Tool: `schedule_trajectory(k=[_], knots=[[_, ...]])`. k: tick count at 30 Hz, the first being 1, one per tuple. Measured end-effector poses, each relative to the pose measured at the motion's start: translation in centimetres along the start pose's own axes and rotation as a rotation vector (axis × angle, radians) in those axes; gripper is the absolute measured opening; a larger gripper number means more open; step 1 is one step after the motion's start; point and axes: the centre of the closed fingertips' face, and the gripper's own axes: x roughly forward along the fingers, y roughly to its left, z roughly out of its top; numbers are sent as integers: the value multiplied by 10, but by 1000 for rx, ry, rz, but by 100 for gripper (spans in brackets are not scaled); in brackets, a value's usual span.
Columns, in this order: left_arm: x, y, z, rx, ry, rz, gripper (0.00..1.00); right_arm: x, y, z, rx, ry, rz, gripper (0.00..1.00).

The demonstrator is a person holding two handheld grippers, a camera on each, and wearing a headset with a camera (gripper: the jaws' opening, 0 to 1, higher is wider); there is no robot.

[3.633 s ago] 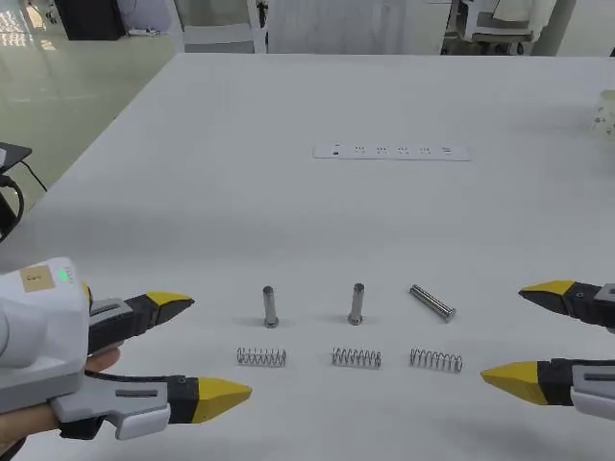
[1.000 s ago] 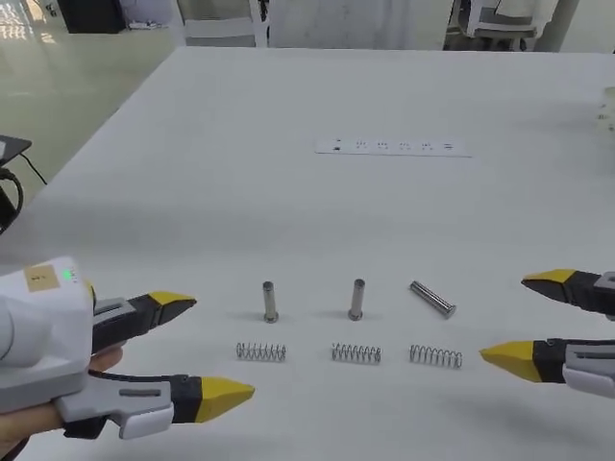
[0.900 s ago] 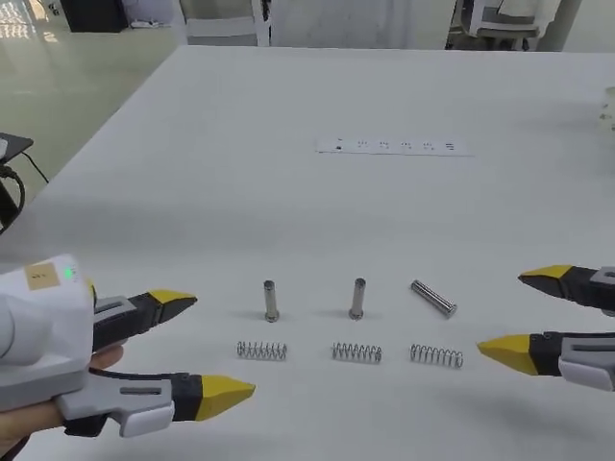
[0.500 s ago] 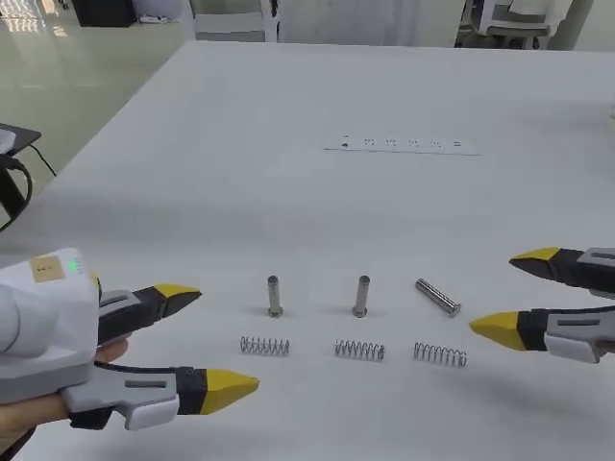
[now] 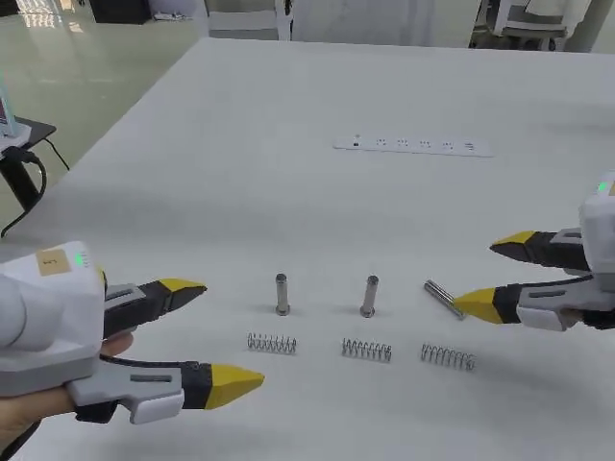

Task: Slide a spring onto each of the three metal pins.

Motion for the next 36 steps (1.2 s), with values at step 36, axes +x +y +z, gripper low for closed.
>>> schedule_trajectory(k=[36], knots=[[1, 2, -2, -11, 0, -1, 69, 57, -6, -24, 55, 233, 19, 20]])
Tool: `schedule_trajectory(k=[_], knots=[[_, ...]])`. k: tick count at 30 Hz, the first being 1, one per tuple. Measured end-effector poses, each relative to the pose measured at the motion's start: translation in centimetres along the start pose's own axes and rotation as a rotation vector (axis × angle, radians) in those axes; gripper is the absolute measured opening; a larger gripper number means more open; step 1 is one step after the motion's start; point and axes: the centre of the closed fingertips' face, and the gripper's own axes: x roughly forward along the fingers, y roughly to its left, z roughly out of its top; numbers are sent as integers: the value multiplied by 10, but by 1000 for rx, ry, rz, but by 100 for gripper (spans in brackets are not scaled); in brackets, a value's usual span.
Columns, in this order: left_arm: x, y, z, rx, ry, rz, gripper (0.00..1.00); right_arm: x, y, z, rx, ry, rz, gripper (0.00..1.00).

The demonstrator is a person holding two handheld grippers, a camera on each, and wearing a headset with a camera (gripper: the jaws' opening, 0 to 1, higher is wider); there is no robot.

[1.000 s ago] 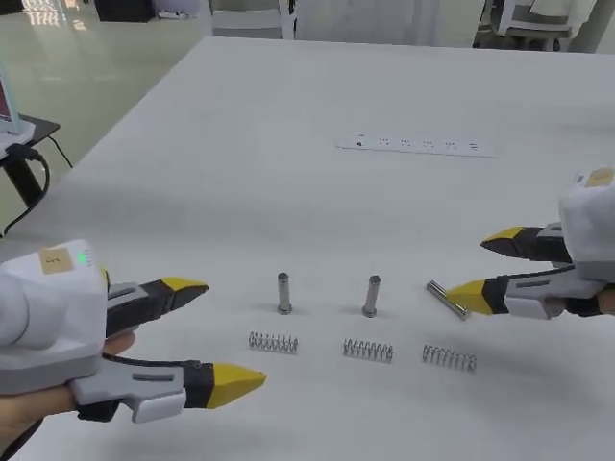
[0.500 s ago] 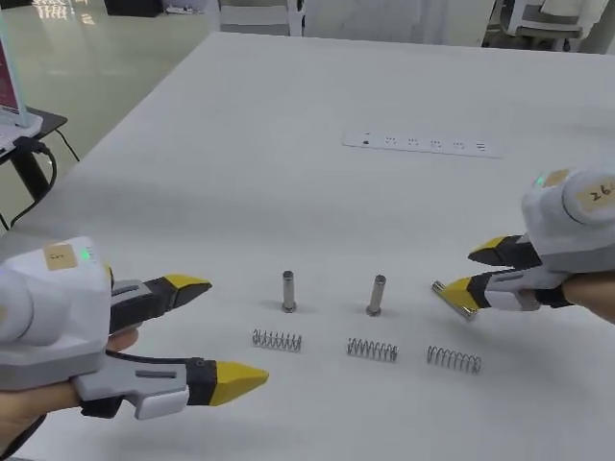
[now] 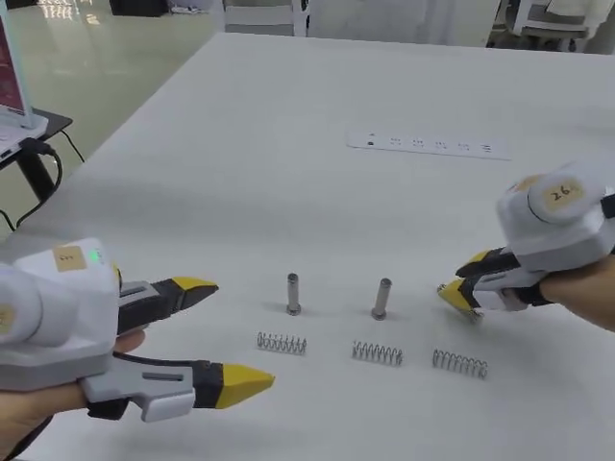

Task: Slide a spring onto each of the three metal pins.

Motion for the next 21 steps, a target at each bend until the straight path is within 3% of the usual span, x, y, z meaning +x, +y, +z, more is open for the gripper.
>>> schedule_trajectory(k=[21], knots=[[2, 0, 0, 2, 4, -7, 69, 14, -1, -9, 76, 61, -13, 11]])
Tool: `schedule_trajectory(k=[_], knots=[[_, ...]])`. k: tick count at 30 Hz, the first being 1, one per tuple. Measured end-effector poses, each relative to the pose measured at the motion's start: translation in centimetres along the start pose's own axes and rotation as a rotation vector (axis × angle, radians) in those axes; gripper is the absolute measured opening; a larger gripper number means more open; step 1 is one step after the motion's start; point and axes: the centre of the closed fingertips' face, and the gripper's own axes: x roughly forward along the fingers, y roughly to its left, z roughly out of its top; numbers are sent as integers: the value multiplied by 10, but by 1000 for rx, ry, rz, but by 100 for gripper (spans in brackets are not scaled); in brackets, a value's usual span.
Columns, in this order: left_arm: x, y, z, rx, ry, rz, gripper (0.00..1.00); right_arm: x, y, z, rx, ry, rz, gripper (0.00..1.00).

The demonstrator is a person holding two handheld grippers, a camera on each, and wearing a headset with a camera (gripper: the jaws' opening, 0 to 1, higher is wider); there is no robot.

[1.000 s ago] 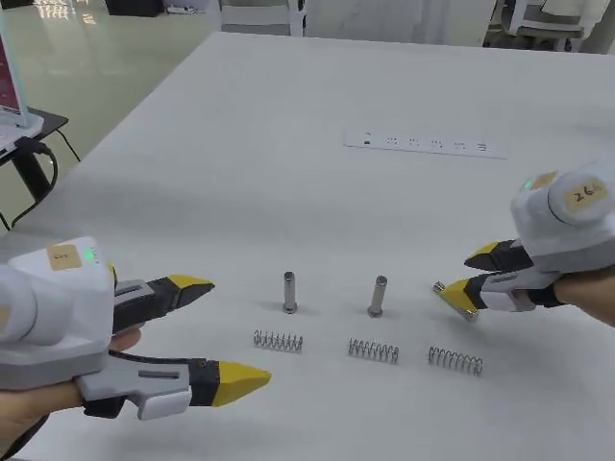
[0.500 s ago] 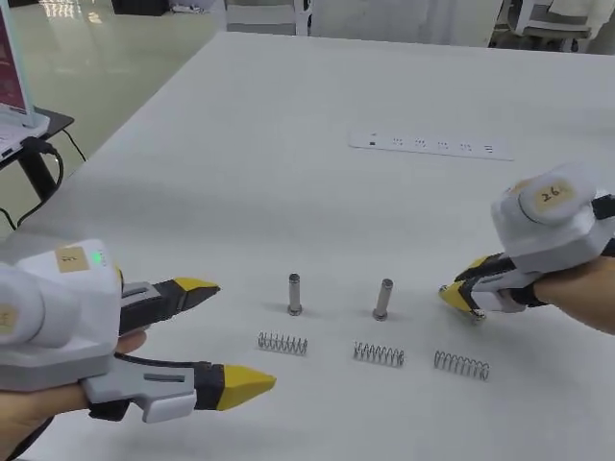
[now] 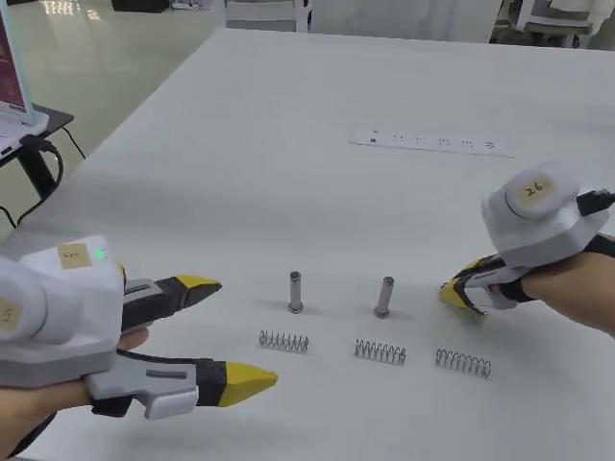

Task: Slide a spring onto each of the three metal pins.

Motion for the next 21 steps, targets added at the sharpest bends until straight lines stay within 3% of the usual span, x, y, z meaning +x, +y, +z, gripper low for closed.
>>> schedule_trajectory(k=[21], knots=[[0, 1, 2, 0, -4, 2, 69, 4, -4, -2, 57, 50, -33, 5]])
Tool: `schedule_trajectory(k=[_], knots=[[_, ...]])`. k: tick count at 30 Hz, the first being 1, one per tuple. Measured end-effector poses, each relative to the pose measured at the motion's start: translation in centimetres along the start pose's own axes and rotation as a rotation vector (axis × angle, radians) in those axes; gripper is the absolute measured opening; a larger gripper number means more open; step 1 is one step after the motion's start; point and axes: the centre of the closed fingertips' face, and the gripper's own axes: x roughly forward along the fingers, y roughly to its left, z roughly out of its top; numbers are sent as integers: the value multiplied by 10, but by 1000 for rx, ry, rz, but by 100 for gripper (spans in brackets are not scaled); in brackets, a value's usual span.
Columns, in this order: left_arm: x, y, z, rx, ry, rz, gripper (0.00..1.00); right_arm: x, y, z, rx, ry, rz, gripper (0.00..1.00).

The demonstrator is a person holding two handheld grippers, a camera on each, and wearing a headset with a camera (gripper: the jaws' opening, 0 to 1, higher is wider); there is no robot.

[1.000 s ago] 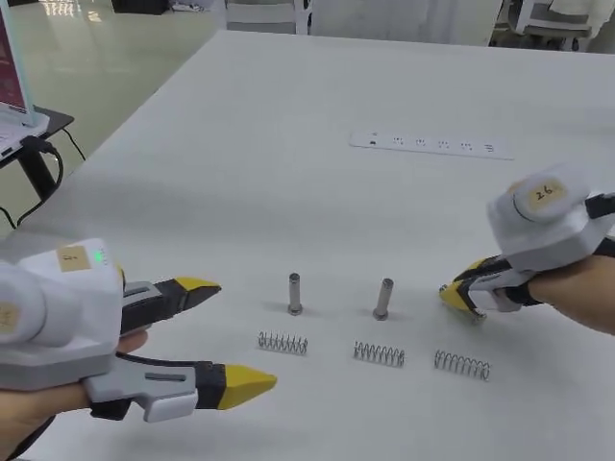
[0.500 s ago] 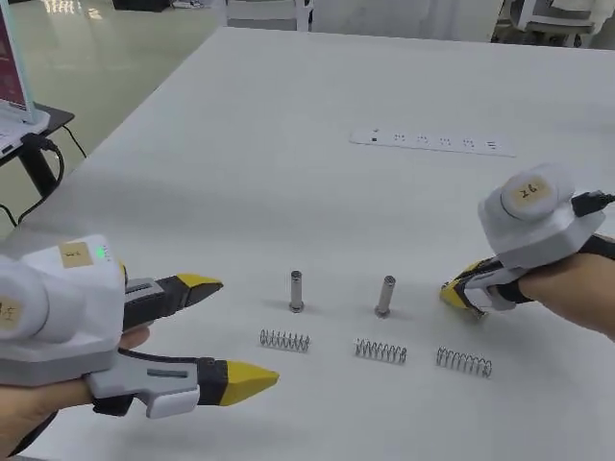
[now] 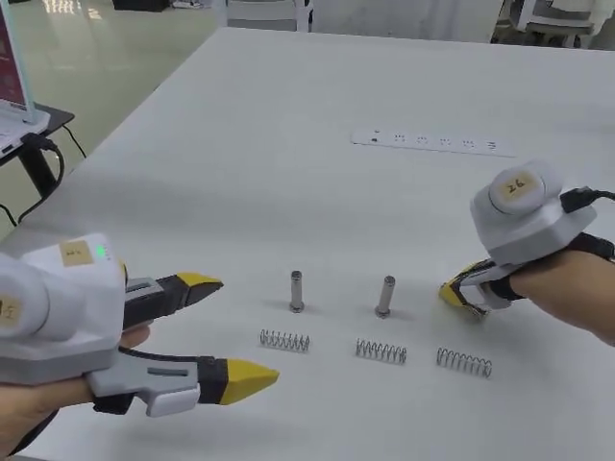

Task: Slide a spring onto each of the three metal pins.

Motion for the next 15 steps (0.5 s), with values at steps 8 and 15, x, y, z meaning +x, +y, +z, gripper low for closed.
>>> schedule_trajectory(k=[8, 15], knots=[[-1, 1, 2, 5, -3, 2, 69, -11, 4, 2, 45, -29, 18, 5], [-1, 0, 7, 16, -10, -2, 69, -24, 5, 5, 57, -56, 16, 5]])
